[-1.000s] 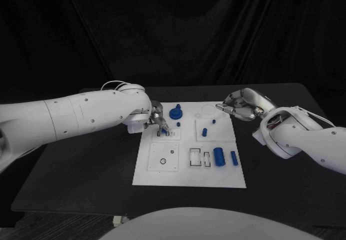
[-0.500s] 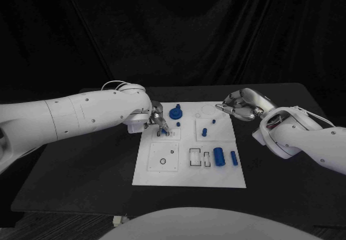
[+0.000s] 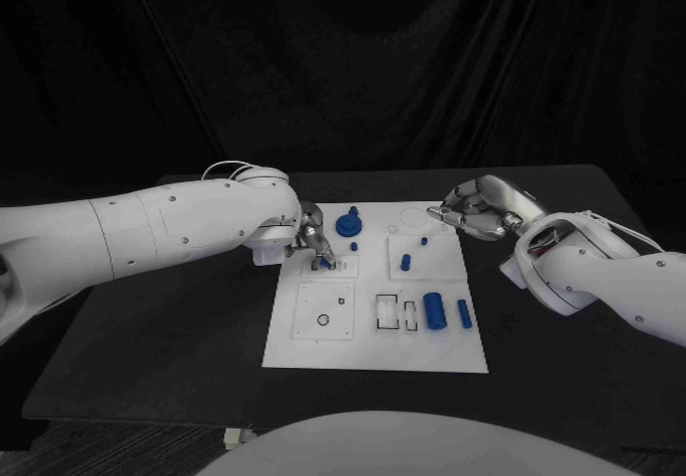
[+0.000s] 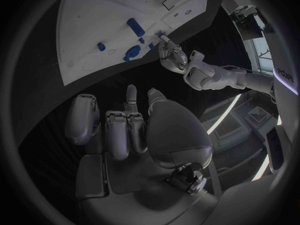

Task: Assemble the parts on the task board

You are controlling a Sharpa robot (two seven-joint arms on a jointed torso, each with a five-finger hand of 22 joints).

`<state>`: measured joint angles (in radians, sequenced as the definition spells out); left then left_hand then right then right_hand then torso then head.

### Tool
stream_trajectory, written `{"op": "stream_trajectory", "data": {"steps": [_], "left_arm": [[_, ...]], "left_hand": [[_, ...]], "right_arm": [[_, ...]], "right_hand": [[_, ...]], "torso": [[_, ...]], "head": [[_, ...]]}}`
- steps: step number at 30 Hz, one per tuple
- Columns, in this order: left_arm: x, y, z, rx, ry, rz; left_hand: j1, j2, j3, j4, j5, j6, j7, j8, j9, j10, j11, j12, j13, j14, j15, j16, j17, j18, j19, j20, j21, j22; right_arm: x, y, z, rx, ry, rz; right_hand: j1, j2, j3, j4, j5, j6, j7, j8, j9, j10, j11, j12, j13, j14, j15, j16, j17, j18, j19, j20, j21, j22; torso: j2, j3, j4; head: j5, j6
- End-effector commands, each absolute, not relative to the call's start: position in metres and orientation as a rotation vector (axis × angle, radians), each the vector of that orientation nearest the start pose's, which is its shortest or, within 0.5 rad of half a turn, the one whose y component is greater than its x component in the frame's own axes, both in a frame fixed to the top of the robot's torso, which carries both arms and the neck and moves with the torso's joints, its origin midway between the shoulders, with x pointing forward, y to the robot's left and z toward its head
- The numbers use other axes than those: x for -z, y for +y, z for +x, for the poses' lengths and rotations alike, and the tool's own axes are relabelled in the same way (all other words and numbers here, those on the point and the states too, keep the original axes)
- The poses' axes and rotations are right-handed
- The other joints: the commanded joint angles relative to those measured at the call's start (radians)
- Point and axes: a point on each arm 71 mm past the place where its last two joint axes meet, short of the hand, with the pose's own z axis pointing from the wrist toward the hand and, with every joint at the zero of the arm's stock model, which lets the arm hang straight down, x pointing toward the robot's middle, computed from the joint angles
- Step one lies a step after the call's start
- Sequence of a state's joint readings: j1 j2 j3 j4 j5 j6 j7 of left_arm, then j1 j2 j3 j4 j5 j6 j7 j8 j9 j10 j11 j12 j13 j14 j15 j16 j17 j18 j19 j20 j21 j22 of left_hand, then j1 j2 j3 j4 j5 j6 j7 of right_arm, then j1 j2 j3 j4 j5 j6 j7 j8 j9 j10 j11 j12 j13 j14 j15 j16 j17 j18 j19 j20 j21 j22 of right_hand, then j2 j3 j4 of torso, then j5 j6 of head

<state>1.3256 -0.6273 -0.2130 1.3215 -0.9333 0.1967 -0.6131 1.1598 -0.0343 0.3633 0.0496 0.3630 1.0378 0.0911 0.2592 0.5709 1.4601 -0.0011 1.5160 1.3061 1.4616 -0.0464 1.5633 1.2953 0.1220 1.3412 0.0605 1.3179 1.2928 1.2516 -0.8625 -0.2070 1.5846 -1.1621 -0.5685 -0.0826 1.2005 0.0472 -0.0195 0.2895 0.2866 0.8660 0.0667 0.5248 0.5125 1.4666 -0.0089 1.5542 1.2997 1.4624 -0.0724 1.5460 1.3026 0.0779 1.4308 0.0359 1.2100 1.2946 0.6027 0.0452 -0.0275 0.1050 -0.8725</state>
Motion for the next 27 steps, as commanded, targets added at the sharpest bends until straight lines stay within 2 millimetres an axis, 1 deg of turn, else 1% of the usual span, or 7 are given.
{"op": "stream_trajectory", "data": {"steps": [1, 27], "left_arm": [[0.2413, 0.1755, 0.5016, 0.266, 2.498, -0.171], [0.2449, 0.1740, 0.5027, 0.277, 2.491, -0.185]], "left_hand": [[-0.002, 0.006, 0.087, -0.009, -0.001, -0.011, -0.030, 0.008, 0.021, 0.010, -0.009, -0.025, 0.126, 0.078, -0.011, -0.007, 0.216, -0.041, 0.009, -0.005, -0.015, 0.062], [-0.009, 0.007, 0.087, -0.004, -0.007, -0.016, -0.029, 0.006, 0.021, 0.007, -0.009, -0.028, 0.122, 0.075, -0.011, -0.008, 0.211, -0.040, 0.006, -0.005, -0.020, 0.060]], "right_arm": [[0.2068, -0.2041, 0.4639, -0.742, 1.643, 0.147], [0.2077, -0.2055, 0.4640, -0.734, 1.651, 0.152]], "right_hand": [[0.011, 0.005, -0.019, -0.002, 0.023, -0.009, -0.002, 0.001, 0.006, 0.104, 0.002, 0.017, 0.271, 0.108, 0.004, 0.025, 0.268, 0.003, -0.002, 0.005, -0.014, 0.169], [0.012, 0.005, -0.019, -0.002, 0.023, -0.009, -0.002, 0.002, 0.006, 0.104, 0.002, 0.017, 0.271, 0.108, 0.004, 0.025, 0.268, 0.003, -0.003, 0.005, -0.016, 0.168]], "torso": [[0.000, 0.0002, 0.0001], [0.000, 0.0001, -0.0003]], "head": [[0.002, 0.000], [-0.002, 0.000]]}}
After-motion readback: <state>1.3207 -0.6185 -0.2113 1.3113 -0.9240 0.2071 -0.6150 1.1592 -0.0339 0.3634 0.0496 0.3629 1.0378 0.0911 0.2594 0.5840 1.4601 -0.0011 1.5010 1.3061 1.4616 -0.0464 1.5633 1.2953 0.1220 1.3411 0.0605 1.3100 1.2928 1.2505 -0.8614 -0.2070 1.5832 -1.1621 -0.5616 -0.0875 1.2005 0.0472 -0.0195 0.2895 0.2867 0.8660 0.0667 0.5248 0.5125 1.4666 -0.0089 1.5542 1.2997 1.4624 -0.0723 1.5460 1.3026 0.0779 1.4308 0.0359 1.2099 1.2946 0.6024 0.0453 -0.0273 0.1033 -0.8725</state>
